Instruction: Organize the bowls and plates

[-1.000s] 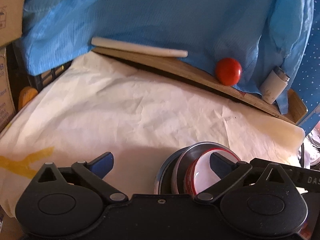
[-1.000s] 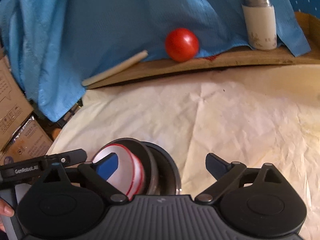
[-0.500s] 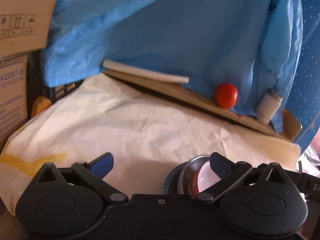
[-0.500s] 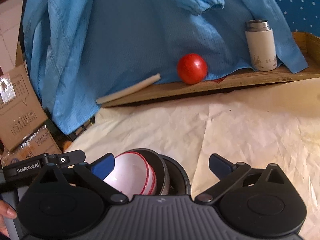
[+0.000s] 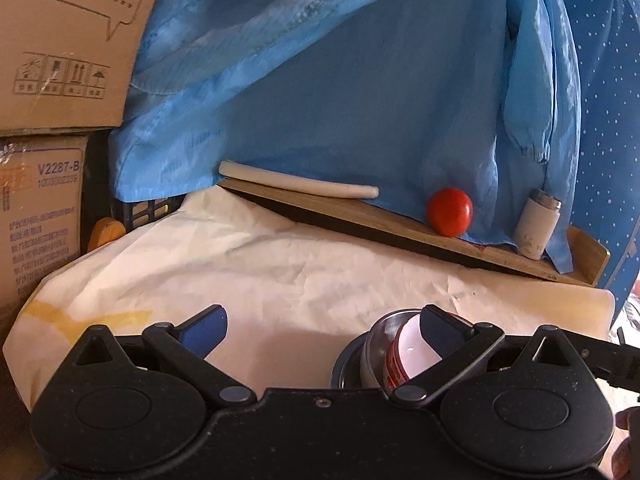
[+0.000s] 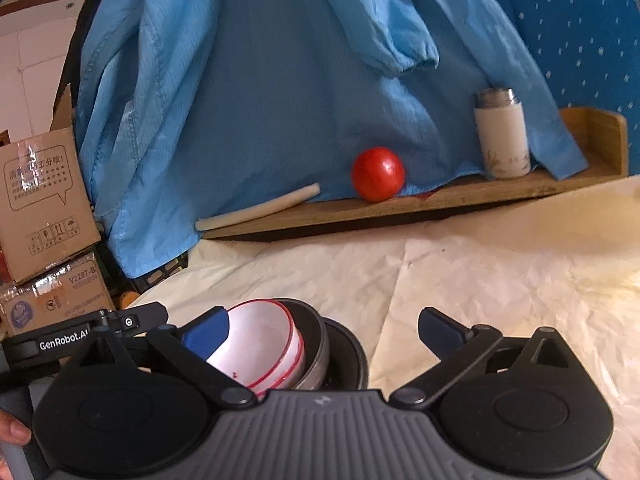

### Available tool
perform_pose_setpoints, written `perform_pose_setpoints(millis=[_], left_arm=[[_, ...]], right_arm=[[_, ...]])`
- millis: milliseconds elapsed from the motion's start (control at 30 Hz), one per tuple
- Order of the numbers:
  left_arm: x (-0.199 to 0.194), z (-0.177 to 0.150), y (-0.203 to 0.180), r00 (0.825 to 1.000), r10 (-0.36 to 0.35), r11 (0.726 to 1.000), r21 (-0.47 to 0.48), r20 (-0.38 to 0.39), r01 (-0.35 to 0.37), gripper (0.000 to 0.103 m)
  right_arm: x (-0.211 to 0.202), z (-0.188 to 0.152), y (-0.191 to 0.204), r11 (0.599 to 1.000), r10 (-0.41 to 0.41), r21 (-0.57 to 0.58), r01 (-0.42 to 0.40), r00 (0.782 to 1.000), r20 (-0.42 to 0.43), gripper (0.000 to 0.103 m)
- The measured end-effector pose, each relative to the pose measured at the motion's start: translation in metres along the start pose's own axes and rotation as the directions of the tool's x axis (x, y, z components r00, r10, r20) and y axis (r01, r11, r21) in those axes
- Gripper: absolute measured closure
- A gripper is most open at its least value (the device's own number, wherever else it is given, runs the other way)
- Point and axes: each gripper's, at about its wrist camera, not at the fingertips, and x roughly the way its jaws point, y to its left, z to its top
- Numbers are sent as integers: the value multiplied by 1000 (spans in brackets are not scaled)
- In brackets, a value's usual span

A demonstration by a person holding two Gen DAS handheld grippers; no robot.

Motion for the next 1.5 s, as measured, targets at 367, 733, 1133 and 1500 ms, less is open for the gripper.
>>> perform_pose_setpoints(millis=[367,733,1133,1500], left_arm=[[-20,-17,-5,987,70,993,83,147,-83,1],[-38,-40,0,979,101,993,49,177,-112,1],[-64,-64,5,975,122,990,49,186,-133,1],[-90,-92,4,981,103,991,69,162,-115,1]], right_arm=[[-17,-14,14,994,-50,-89,57,996,80,0],[-32,-34,22,988,-66,-127,84,987,146,0],[-61,-66,39,973,-140,-153,175,966,216,0],[-88,-93,39,973,-165,-127,194,963,212,0]])
